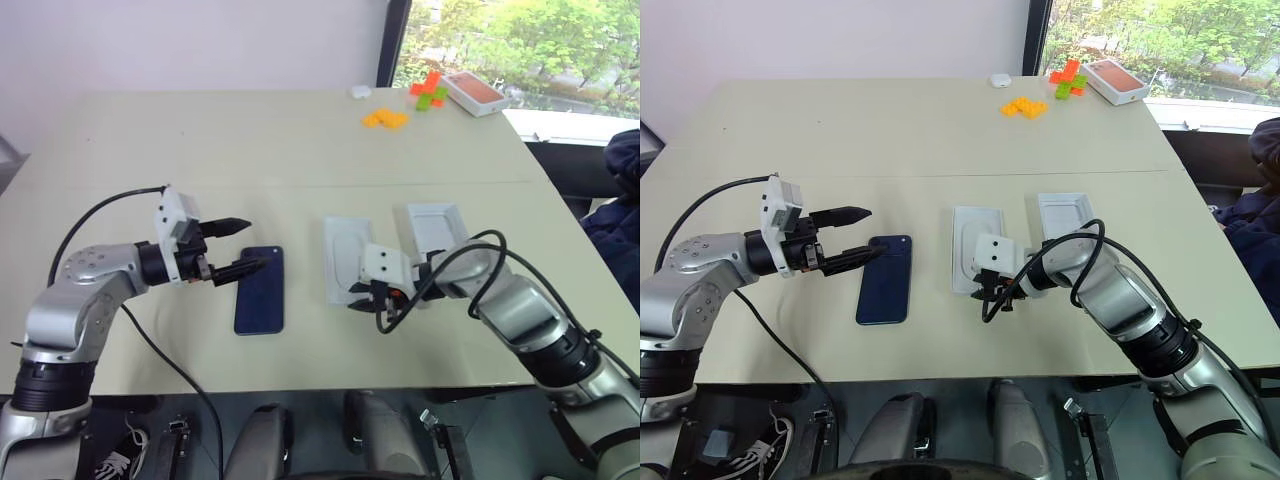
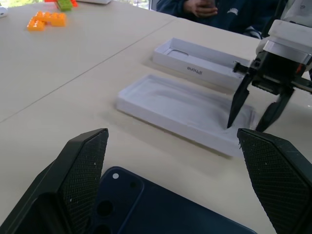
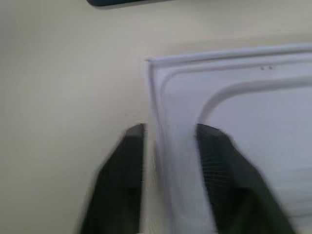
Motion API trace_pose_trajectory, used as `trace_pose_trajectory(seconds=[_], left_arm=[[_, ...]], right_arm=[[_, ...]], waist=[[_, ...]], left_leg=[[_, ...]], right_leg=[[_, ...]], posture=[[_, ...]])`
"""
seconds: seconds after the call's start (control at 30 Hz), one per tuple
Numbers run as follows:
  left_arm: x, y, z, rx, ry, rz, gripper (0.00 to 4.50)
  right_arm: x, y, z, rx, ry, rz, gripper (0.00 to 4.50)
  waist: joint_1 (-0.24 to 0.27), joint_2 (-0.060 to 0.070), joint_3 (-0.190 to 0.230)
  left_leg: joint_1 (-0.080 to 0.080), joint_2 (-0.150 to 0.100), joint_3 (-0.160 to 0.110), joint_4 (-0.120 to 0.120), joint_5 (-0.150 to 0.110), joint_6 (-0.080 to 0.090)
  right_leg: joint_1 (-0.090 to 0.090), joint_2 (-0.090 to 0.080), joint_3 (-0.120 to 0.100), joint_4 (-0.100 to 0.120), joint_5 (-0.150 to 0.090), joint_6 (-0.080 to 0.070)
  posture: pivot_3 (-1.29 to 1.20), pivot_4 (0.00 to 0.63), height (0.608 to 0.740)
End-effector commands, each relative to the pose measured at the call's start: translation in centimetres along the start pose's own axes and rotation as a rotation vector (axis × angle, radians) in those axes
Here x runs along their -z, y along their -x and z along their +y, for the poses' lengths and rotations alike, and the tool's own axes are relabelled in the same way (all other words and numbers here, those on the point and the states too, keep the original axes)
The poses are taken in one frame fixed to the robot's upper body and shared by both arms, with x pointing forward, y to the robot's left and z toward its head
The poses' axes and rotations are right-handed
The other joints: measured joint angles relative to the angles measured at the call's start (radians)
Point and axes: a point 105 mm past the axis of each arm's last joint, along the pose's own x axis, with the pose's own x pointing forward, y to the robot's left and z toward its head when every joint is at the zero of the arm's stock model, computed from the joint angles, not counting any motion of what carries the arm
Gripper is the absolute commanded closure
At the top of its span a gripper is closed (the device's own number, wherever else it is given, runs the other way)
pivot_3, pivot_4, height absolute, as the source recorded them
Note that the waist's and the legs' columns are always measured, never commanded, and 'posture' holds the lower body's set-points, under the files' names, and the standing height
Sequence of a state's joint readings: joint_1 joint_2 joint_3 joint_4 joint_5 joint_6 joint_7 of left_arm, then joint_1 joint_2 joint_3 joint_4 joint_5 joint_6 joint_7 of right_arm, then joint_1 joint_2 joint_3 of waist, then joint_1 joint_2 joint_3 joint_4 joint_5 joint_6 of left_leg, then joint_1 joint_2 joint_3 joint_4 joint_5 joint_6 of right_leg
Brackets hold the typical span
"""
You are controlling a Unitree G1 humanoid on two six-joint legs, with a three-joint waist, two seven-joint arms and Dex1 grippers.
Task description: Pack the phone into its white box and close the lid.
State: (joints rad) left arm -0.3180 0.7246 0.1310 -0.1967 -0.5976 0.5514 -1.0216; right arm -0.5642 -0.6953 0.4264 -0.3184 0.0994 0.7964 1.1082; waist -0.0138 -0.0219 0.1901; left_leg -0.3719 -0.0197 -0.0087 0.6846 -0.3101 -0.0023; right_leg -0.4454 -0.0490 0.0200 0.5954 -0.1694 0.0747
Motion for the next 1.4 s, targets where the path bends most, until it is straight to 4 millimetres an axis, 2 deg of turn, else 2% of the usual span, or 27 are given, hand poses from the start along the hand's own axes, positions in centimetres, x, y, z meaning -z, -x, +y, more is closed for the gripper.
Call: trace_pose_trajectory(seconds=[0.03, 0.1, 0.3, 0.4, 0.5, 0.53, 0.63, 0.73, 0.83, 0.97, 1.1, 1.2, 1.3, 1.4], left_arm=[[-0.8, 0.1, 0.1, -0.005, -0.04, -0.019, 0.0], [-0.7, 0.3, 0.1, -0.01, -0.039, -0.014, 0.0], [0.1, 1.9, 1.2, -0.084, -0.003, 0.037, 0.0], [0.7, 3.3, 2.1, -0.141, 0.096, 0.075, 0.0], [1.3, 5.0, 3.1, -0.198, 0.199, 0.101, 0.0], [1.4, 5.5, 3.3, -0.211, 0.226, 0.106, 0.0], [2.2, 7.0, 4.2, -0.284, 0.288, 0.109, 0.0], [2.8, 8.0, 4.2, -0.296, 0.379, 0.099, 0.0], [4.3, 8.7, 3.9, -0.307, 0.604, 0.125, 0.0], [6.0, 8.9, 3.3, -0.331, 0.695, 0.207, 0.0], [4.0, 5.9, 1.2, -0.185, 0.796, 0.184, 0.0], [3.5, 4.7, -0.1, -0.134, 0.812, 0.202, 0.0], [4.4, 4.0, -0.4, -0.174, 0.846, 0.267, 0.0], [5.4, 4.3, -0.1, -0.234, 0.853, 0.311, 0.0]], right_arm=[[-1.1, 0.6, -0.1, 0.005, 0.02, -0.034, 1.11], [-1.2, 0.9, -0.4, 0.016, 0.029, -0.036, 0.07], [-3.7, 2.8, -2.8, 0.098, 0.015, -0.172, 0.07], [-5.4, 3.2, -3.3, 0.125, 0.046, -0.257, 0.07], [-7.3, 2.2, -3.6, 0.17, 0.092, -0.333, 0.88], [-7.6, 1.8, -3.6, 0.18, 0.088, -0.346, 1.37], [-8.9, -0.3, -3.2, 0.241, 0.226, -0.352, 2.91], [-10.2, -2.3, -2.4, 0.277, 0.371, -0.355, 4.42], [-10.9, -3.9, -1.5, 0.263, 0.427, -0.361, 4.42], [-10.8, -5.6, -1.0, 0.246, 0.544, -0.311, 4.42], [-9.2, -7.1, -1.1, 0.208, 0.629, -0.201, 4.42], [-8.5, -7.3, -1.5, 0.205, 0.672, -0.158, 4.42], [-7.3, -7.5, -1.6, 0.18, 0.684, -0.113, 4.42], [-7.0, -7.6, -1.6, 0.171, 0.683, -0.108, 4.42]], waist=[[0.0, 0.0, 0.0], [0.0, 0.0, 0.0], [-0.004, 0.0, 0.0], [-0.005, 0.0, 0.0], [-0.006, 0.0, 0.0], [-0.005, 0.0, 0.0], [-0.006, 0.0, 0.0], [-0.007, 0.0, 0.0], [-0.006, 0.0, 0.0], [-0.005, 0.0, 0.0], [0.001, -0.001, 0.0], [-0.004, -0.001, -0.001], [-0.009, -0.001, -0.001], [-0.014, -0.001, -0.001]], left_leg=[[0.0, 0.0, 0.0, 0.0, 0.0, 0.0], [0.0, 0.0, 0.0, 0.0, 0.0, 0.0], [0.0, 0.0, 0.0, 0.0, 0.0, 0.0], [0.0, 0.001, 0.0, 0.0, 0.0, 0.0], [0.0, 0.002, -0.001, -0.001, 0.0, 0.0], [0.0, 0.002, -0.001, -0.001, 0.0, 0.0], [0.0, 0.001, 0.0, -0.001, 0.0, 0.0], [0.0, 0.001, 0.0, -0.001, 0.0, 0.0], [-0.001, 0.001, 0.0, -0.001, 0.0, 0.0], [-0.001, 0.0, 0.0, 0.0, 0.0, 0.0], [-0.001, 0.0, -0.001, 0.0, 0.0, -0.001], [-0.001, -0.001, -0.001, 0.0, 0.001, -0.001], [-0.001, -0.001, -0.001, -0.001, 0.001, -0.002], [0.0, 0.0, -0.002, -0.001, 0.001, -0.003]], right_leg=[[0.0, 0.0, 0.0, 0.0, 0.0, 0.0], [0.0, 0.0, 0.0, 0.0, 0.0, 0.0], [0.0, 0.0, 0.0, 0.0, 0.0, 0.0], [0.0, 0.002, 0.0, 0.0, 0.0, 0.0], [-0.001, 0.002, -0.001, 0.0, 0.0, 0.0], [-0.001, 0.002, 0.0, 0.0, 0.0, 0.0], [-0.001, 0.001, 0.0, 0.0, 0.0, 0.0], [-0.002, 0.001, 0.0, 0.0, 0.0, 0.0], [-0.003, 0.001, 0.0, 0.001, 0.0, 0.0], [-0.002, 0.0, 0.0, 0.002, 0.0, 0.0], [-0.002, 0.0, -0.001, 0.002, 0.0, 0.0], [-0.002, -0.001, -0.001, 0.002, 0.0, 0.0], [-0.002, -0.001, 0.0, 0.003, 0.0, 0.0], [-0.003, 0.0, -0.001, 0.004, 0.001, 0.0]], posture=[[0.0, 0.15, 0.74], [0.0, 0.15, 0.74], [0.0, 0.15, 0.74], [0.0, 0.15, 0.74], [0.0, 0.15, 0.74], [0.0, 0.15, 0.74], [0.0, 0.15, 0.74], [0.0, 0.15, 0.74], [0.0, 0.15, 0.74], [0.0, 0.15, 0.74], [0.0, 0.15, 0.74], [0.0, 0.15, 0.74], [0.0, 0.15, 0.74], [0.0, 0.15, 0.74]])
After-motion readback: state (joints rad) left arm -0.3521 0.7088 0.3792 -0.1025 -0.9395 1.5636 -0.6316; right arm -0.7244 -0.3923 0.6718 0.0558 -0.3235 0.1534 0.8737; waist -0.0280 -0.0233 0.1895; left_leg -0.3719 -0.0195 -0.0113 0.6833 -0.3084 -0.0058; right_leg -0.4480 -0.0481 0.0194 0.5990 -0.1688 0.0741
